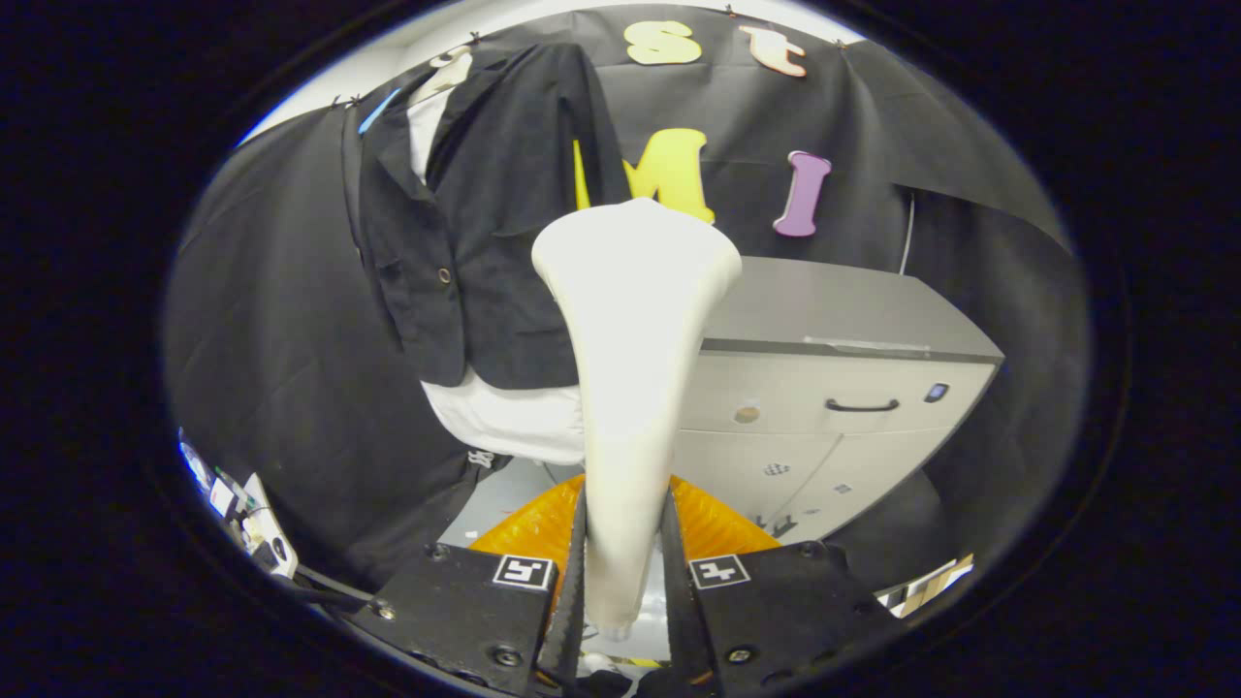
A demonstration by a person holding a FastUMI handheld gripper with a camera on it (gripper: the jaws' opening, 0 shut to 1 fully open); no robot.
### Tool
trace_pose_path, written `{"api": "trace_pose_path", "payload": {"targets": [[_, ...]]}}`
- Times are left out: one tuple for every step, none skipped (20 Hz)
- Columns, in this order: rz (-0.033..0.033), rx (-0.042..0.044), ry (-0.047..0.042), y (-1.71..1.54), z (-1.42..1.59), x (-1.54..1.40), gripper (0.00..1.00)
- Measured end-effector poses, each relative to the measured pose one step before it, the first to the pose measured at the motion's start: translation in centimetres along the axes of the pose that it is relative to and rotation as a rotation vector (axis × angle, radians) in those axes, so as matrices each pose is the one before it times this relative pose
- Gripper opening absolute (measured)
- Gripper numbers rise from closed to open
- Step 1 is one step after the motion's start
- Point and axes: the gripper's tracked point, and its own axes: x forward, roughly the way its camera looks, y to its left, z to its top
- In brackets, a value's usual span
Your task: Iron the clothes twice with a garment steamer, once on the left side and once on the right side.
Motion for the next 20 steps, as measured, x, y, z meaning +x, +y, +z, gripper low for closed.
{"api": "trace_pose_path", "payload": {"targets": [[-0.00882,0.00466,-0.00137,-1.196,-0.595,-0.576,0.38],[-0.00410,0.00348,-0.00062,-1.109,-0.527,-0.550,0.38],[-0.00002,0.00596,0.00005,-1.109,-0.574,-0.507,0.38],[0.00218,0.00546,0.00183,-0.985,-0.682,-0.527,0.38],[0.00588,0.00974,-0.00296,-0.945,-0.715,-0.579,0.38],[0.00382,-0.00124,-0.00201,-0.739,-0.749,-0.513,0.38],[0.00017,0.00060,-0.00236,-0.968,-0.953,-0.781,0.38],[0.00175,0.00799,-0.00369,-1.061,-0.853,-0.991,0.38],[0.00527,0.00467,0.00111,-0.995,-0.918,-1.006,0.38],[0.00149,0.00652,0.00092,-1.170,-1.292,-0.989,0.38],[-0.00069,0.00329,-0.00060,-1.186,-1.157,-0.863,0.38],[-0.00115,0.00241,-0.00053,-1.132,-1.257,-0.863,0.38],[-0.00049,0.00542,0.00129,-1.003,-1.025,-0.903,0.38],[-0.00040,0.00179,0.00095,-1.061,-1.783,-1.233,0.38],[-0.00556,0.00527,-0.00136,-1.272,-0.706,-0.689,0.38],[-0.00845,0.00023,-0.00528,-1.056,-0.376,-0.326,0.38],[-0.00603,0.00482,-0.00466,-1.006,-0.538,-0.386,0.38],[-0.00321,0.01066,0.00037,-0.955,-0.794,-0.305,0.38],[-0.00525,0.01005,0.00620,-0.897,-0.714,-0.342,0.38],[-0.00731,0.02692,-0.00252,-0.844,-0.527,-0.229,0.38]]}}
